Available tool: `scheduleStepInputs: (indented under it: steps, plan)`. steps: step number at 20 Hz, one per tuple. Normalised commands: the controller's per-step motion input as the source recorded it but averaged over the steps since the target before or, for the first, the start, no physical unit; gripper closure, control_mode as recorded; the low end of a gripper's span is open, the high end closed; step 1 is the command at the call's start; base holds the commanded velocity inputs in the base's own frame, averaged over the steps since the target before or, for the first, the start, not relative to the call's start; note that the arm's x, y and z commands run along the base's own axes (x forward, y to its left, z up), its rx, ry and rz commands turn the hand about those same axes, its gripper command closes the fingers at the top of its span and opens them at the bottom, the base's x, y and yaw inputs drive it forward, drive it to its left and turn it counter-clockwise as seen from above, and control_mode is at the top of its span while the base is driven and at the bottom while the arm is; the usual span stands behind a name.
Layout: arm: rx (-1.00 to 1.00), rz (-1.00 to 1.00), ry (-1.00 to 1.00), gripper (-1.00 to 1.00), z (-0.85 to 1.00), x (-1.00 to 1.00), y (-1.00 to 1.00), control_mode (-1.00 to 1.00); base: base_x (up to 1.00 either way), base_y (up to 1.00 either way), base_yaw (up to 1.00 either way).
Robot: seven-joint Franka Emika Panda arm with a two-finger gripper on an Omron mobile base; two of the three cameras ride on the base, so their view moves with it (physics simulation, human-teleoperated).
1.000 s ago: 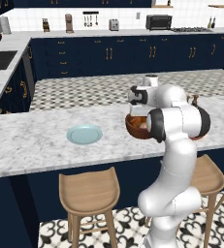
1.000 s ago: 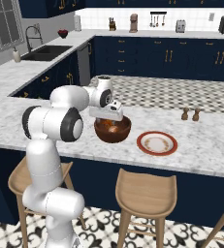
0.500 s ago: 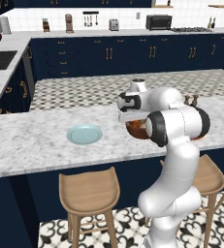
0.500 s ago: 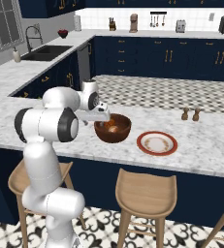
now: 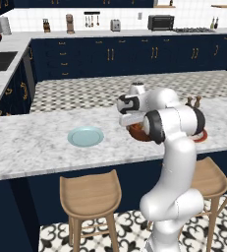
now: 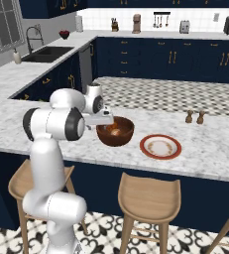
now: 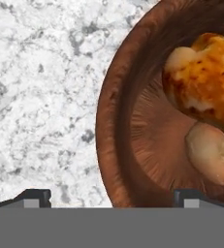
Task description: Pick the chicken drumstick and onion from their plates and place them in the bowl. Then put the bowl in the fridge.
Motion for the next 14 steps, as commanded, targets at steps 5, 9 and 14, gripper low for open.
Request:
scheduleStepInputs:
  steps: [5,9,14]
  plan:
    - [0.0,0.1,0.0,-1.0,-0.3,0.16,0.0,-1.0,0.0,0.0,0.0]
    - [0.0,0.07,0.0,-1.0,-0.34,0.0,0.0,-1.0,0.0,0.0,0.0]
    - [0.0,0.02,0.0,-1.0,-0.26,0.0,0.0,-1.0,0.0,0.0,0.0]
